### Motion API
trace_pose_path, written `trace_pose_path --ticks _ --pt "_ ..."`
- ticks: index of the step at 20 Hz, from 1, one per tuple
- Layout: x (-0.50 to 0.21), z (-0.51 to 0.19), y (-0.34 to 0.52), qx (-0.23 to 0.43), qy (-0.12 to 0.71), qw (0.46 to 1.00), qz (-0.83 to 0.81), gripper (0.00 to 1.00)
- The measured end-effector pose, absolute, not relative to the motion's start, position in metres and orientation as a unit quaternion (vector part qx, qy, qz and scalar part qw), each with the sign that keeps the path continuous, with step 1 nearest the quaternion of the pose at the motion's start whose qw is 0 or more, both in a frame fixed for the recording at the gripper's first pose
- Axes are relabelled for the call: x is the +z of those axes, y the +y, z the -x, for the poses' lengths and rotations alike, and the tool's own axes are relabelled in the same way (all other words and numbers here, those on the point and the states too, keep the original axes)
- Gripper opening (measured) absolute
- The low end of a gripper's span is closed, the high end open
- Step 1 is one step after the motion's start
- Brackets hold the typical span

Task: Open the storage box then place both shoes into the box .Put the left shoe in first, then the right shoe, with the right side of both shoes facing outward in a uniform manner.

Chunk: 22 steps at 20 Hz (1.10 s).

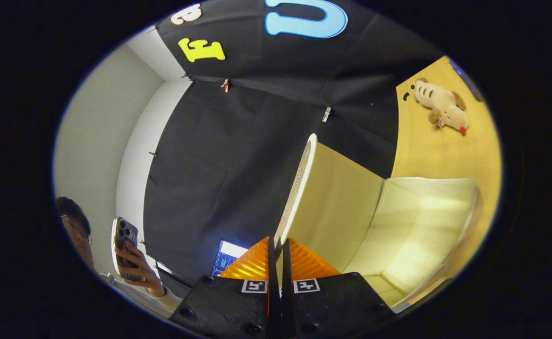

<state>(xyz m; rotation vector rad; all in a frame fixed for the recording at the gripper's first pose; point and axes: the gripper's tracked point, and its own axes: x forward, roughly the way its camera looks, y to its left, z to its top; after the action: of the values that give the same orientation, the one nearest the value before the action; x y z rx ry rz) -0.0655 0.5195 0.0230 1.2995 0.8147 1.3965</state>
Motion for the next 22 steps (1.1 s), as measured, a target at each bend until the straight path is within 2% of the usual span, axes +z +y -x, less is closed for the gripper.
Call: trace_pose_path --ticks 11,15,17,20,22 --pt "0.056 0.072 0.609 0.571 0.357 0.538 -0.506 0.05" --pt "0.050 0.082 0.630 0.575 0.357 0.563 -0.475 0.12" --pt "0.043 0.098 0.636 0.583 0.360 0.571 -0.452 0.32" --pt "0.035 0.104 0.631 0.588 0.348 0.599 -0.418 0.85" --pt "0.031 0.095 0.615 0.579 0.329 0.626 -0.405 0.96"
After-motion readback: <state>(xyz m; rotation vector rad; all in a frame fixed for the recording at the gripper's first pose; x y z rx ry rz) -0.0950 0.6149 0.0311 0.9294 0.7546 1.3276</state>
